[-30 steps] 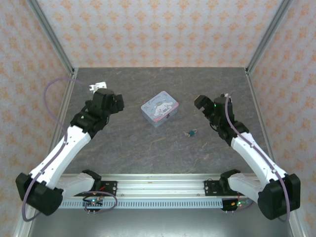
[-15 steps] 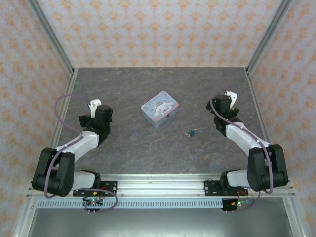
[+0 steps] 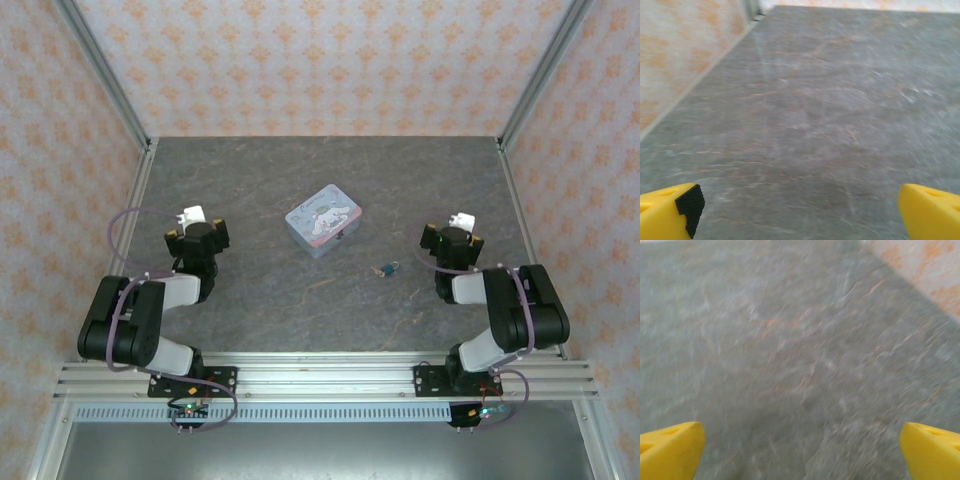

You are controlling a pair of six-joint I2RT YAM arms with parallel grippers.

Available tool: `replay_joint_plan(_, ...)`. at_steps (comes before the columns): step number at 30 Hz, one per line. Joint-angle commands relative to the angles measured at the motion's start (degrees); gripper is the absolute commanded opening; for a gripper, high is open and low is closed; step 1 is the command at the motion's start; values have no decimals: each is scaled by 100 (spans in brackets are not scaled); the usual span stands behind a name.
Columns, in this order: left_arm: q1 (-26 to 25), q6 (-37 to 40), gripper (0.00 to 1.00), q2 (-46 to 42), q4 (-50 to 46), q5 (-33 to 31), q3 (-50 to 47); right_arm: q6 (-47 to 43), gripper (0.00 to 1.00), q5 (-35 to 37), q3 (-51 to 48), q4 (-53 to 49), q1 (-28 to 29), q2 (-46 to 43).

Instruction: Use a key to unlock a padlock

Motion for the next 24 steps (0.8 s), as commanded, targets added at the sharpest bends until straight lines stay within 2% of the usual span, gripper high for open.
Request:
replay_joint_plan(1,33,364,100,157,320,870,190,-221,100,-972,74,832,-168,49)
replay_joint_plan(3,33,366,100,162,313,877,204,39,99,-1101,452,47,-383,29)
replay_joint_plan(5,34,360,100,171,301,877,212,201,99,-1215,438,237,-557,114)
replay_joint_plan(7,41,367,100,177,308,882,214,186,99,-1224,480,45,-557,47)
replay_joint_plan(11,41,362,100,179,293,882,213,256,99,-986,290,340,-527,-12)
replay_joint_plan(24,41,365,100,180,299,887,213,153,99,-1018,387,193,-469,14)
